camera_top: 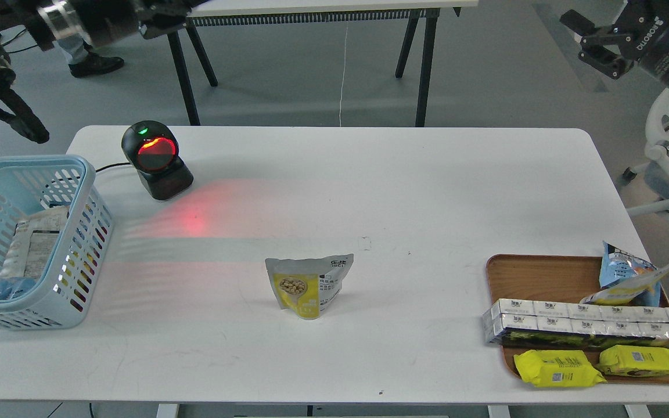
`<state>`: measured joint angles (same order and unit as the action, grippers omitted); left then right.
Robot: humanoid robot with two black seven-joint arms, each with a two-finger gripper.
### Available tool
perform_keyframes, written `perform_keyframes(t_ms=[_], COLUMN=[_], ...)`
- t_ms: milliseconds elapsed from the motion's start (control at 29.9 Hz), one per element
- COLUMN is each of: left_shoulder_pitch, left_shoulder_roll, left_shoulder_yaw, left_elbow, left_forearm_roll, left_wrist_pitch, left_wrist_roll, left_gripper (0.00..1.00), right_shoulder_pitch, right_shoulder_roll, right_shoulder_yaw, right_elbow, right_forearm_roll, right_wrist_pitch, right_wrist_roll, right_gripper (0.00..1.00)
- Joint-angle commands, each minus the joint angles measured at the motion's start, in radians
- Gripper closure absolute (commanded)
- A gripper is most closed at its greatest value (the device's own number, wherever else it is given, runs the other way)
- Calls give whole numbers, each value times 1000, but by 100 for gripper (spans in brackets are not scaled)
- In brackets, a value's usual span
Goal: Scan snack and place in basket
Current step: 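Reach the left gripper down to the standing pouch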
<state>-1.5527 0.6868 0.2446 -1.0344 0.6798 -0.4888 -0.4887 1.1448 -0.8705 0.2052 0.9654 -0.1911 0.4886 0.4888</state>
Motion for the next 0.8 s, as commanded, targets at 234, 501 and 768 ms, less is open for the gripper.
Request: perform_keyframes(t_ms=[234,501,768], left_shoulder_pitch=[-297,-398,-443], left_shoulder_roll=[-265,-362,-388], left_shoulder_yaw=[620,768,850], left_elbow=[-266,-286,-397], left_forearm_roll=[267,277,317], left_wrist_pitch=[76,203,276], left_wrist_roll=[0,0,0], left_gripper=[0,0,0], right_shoulder_pitch=[-63,-105,-132], right_shoulder_roll=[7,71,108], right_shoulder_yaw=[-3,-1,0], right_elbow=[-116,-137,-188], right_forearm_roll=[235,378,380], right_wrist_pitch=[0,0,0], right_wrist_roll=[0,0,0], right_gripper=[2,1,1])
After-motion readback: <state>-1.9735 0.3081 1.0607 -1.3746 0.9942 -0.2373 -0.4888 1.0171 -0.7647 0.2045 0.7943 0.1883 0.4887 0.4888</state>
